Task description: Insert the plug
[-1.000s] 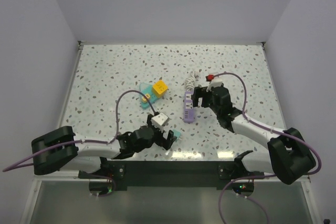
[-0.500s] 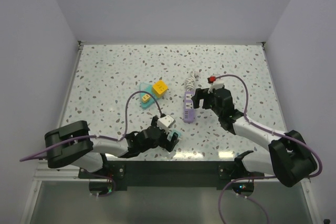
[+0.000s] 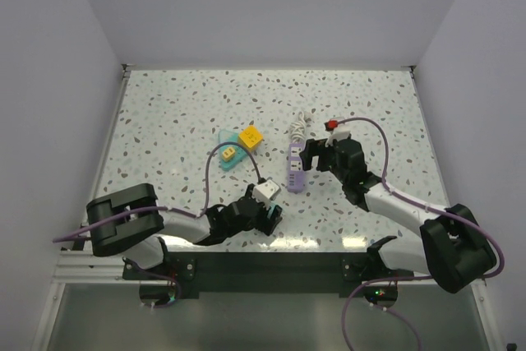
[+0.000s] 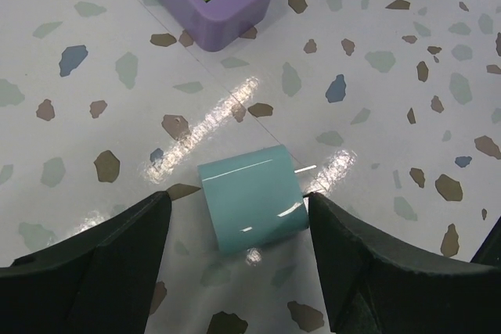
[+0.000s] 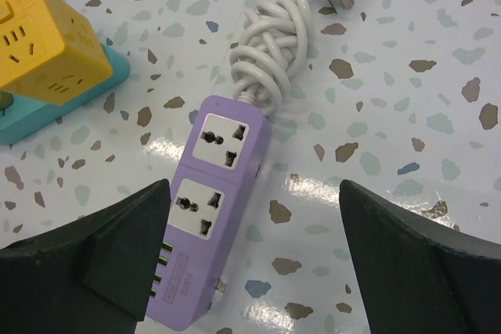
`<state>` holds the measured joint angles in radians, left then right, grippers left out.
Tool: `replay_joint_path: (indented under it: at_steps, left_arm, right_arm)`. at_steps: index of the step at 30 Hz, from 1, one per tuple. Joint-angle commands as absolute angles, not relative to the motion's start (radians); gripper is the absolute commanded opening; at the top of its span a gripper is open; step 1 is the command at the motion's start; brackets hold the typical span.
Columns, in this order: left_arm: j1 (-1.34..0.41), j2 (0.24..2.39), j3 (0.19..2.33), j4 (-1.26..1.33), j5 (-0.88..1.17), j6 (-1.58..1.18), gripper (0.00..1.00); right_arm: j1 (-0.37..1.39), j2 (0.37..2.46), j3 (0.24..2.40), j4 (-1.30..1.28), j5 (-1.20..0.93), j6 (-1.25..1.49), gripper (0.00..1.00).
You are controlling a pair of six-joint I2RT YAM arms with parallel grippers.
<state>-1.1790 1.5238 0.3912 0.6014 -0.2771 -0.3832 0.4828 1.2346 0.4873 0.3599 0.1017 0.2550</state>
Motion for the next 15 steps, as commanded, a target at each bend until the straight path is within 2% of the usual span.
replay_joint_path:
  at_steps: [1,3,4,7,8,11,15]
  left_arm:
    - [-1.183,1.551,0.417,0.65,-0.276,-0.38,0.74]
    - [-1.183,1.554,0.417,0.652,-0.278,-0.376,0.6]
    - [-1.183,1.552,0.417,0.65,-0.281,-0.37,0.48]
    - [-1.181,1.537,0.417,0.637,-0.301,-0.354,0.28]
    - [-1.181,1.531,0.416,0.632,-0.305,-0.35,0.17]
    - [-1.181,1.503,0.414,0.614,-0.327,-0.319,0.0]
    - [-1.18,1.436,0.402,0.614,-0.367,-0.215,0.0]
  right_arm:
    - [0.476,1.221,0.485,0.405,0.072,0.275,0.92]
    - [0.477,1.221,0.485,0.408,0.061,0.272,0.92]
    - [0.477,1.223,0.483,0.41,0.058,0.272,0.91]
    - [0.476,1.229,0.492,0.408,0.038,0.27,0.92]
    - [0.477,1.241,0.497,0.405,0.025,0.271,0.92]
    - [0.477,1.249,0.508,0.411,-0.024,0.278,0.91]
    - [0.477,1.252,0.532,0.416,-0.211,0.282,0.91]
